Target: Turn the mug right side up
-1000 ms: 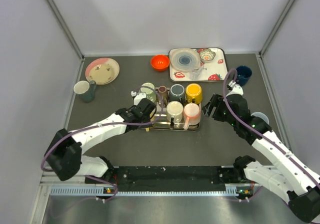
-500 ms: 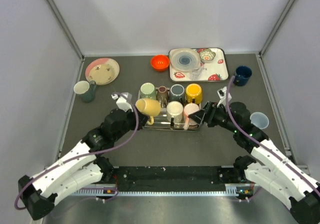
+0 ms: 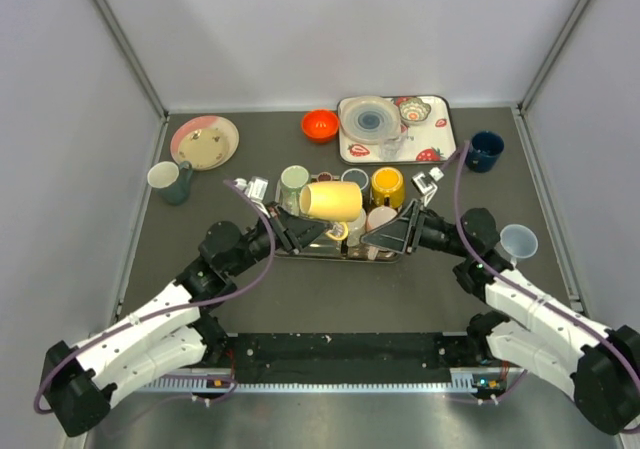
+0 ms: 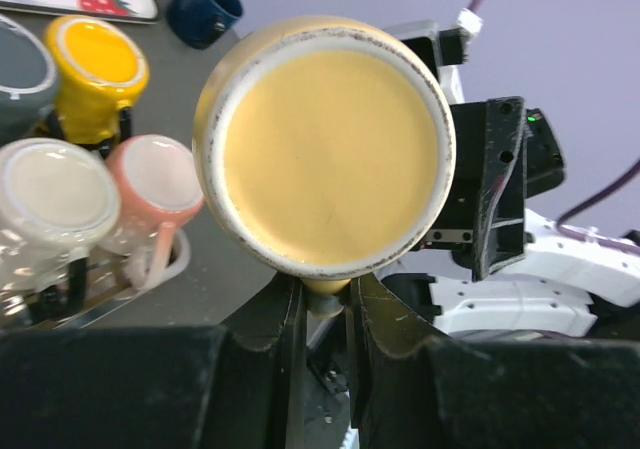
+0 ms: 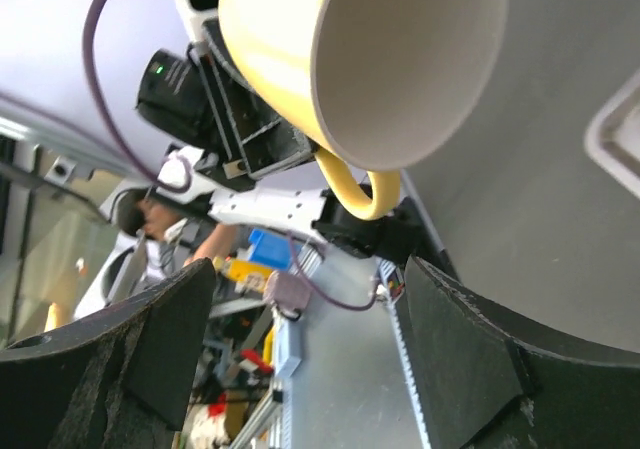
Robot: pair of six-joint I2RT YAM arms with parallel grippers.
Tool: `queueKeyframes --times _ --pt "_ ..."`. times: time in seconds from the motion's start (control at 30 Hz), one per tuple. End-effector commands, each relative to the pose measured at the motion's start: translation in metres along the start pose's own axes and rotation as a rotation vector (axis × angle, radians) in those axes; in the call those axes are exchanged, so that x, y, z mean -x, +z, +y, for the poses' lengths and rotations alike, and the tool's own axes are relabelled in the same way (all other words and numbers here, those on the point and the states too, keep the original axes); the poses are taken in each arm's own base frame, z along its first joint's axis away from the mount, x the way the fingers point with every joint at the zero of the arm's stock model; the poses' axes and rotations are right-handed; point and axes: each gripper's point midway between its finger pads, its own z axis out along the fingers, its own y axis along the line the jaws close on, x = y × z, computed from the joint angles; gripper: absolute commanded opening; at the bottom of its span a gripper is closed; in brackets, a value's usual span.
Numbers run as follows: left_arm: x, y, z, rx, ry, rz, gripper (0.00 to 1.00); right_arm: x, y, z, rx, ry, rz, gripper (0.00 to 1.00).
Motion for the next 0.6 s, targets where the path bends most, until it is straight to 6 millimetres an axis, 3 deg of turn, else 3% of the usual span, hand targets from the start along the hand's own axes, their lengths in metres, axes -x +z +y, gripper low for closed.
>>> queueKeyframes --times 0.0,0.2,0.57 --pt "0.034 -0.001 -0.072 -0.309 -0.012 -0.098 0.00 -0.007 0.004 0.043 0.194 -0.047 0.079 0.77" --pt "0.032 0.006 -0.074 -0.320 -0.044 -0.077 0.00 -0.011 0.017 0.040 0.170 -0.081 0.118 0.75" --pt "0.020 0.009 -0.078 -0.374 -0.105 -0.017 0.00 0.006 0.033 0.026 0.120 -0.101 0.050 0.67"
